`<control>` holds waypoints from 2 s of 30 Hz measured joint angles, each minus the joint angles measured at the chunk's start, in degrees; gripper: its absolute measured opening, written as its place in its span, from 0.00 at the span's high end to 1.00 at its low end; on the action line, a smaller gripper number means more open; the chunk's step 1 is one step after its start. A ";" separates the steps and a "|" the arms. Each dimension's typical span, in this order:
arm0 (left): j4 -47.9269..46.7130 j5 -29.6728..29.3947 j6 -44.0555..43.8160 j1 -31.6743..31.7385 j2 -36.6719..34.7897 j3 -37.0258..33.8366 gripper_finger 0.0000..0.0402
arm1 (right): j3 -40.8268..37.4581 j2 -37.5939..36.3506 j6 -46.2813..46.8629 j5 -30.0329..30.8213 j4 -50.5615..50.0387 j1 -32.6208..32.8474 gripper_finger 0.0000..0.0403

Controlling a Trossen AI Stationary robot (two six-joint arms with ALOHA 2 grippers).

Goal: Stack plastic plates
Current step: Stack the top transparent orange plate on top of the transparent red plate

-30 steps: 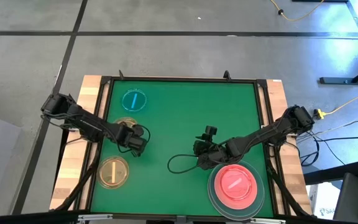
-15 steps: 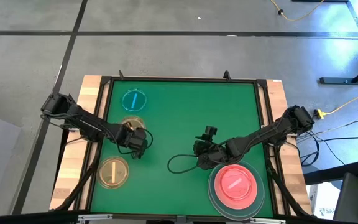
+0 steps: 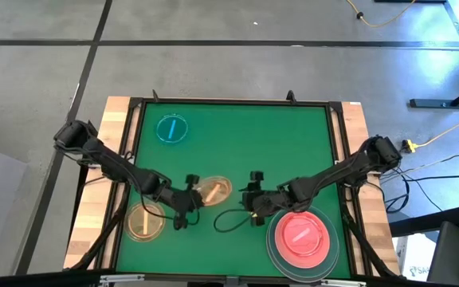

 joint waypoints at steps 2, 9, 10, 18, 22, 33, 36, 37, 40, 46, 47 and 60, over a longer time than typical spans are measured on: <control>2.97 1.07 3.71 -0.15 1.33 0.00 0.99 | -0.90 0.90 -2.96 -4.36 5.33 0.00 0.56; 9.28 5.23 10.24 1.69 8.99 0.04 0.99 | -1.61 2.15 -9.06 -8.56 10.03 0.00 0.56; 9.28 5.22 10.41 1.82 9.05 0.00 0.99 | -1.53 2.45 -9.04 -9.20 10.15 -0.06 0.56; 10.41 6.40 10.32 2.60 8.99 0.09 0.99 | -1.57 7.20 -11.90 -12.46 11.07 -0.80 0.56; 10.60 6.89 10.30 2.60 8.99 0.07 0.99 | -1.46 9.96 -14.82 -10.36 11.43 -1.16 0.56; 10.39 6.95 10.08 2.60 8.97 0.07 0.99 | -1.33 10.73 -19.02 -8.16 14.39 -1.53 0.68; 10.41 6.83 9.97 2.60 8.97 0.07 0.99 | -1.33 10.73 -19.79 -8.13 14.12 -1.53 0.79; 10.43 6.77 9.95 2.60 8.97 0.07 0.99 | -1.33 10.73 -20.07 -8.13 14.06 -1.53 0.82; 10.41 6.71 9.56 2.60 8.97 0.07 0.99 | -1.33 10.73 -22.69 -7.31 14.05 -1.53 0.92; 10.13 4.24 5.39 2.82 8.92 0.02 0.98 | -1.37 10.73 -24.13 -6.00 13.57 -1.45 0.97; 9.92 3.68 5.34 2.82 8.92 0.00 0.97 | -1.37 10.73 -24.13 -5.77 13.61 -1.49 0.97; -0.91 4.31 0.75 -0.98 -1.16 0.02 0.88 | 11.87 6.97 -13.07 -3.15 -15.73 4.62 0.98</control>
